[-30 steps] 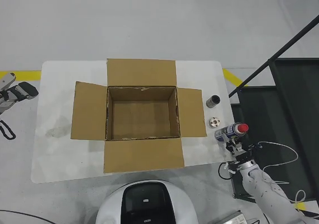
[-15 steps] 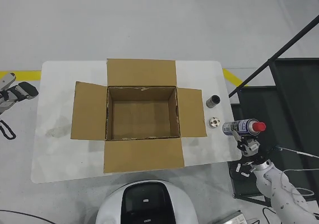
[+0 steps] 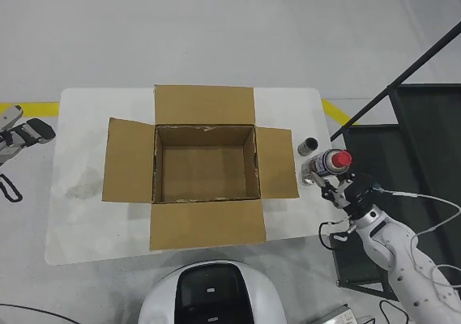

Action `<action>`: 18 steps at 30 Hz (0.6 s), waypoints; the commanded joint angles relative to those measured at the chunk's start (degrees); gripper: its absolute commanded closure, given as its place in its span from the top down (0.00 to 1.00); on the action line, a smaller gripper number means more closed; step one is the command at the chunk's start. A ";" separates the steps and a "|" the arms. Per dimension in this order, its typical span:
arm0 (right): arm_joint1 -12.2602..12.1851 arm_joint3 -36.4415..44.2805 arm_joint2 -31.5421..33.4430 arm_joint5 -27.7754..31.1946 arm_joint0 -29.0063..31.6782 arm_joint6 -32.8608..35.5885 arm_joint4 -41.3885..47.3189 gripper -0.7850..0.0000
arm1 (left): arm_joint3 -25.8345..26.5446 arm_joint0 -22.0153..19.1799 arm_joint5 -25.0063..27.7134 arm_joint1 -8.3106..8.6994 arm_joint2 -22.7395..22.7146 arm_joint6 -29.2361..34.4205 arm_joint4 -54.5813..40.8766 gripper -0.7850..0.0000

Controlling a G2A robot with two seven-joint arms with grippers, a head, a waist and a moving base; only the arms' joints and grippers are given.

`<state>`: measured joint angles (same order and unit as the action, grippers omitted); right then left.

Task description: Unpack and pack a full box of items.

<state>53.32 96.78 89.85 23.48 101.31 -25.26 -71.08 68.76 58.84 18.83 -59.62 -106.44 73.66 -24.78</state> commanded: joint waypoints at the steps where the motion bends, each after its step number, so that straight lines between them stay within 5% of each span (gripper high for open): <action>1: 0.11 2.40 -0.66 -0.45 -0.45 2.45 -0.81 0.00 | 0.00 0.00 0.00 0.00 0.00 0.00 0.00 1.00; 18: 0.44 7.40 -1.29 -1.46 -0.64 4.13 -1.67 0.00 | 0.00 0.00 0.00 0.00 0.00 0.00 0.00 1.00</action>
<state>53.77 104.18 88.56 22.02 100.67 -21.12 -72.75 68.76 58.84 18.83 -59.62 -106.44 73.66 -24.78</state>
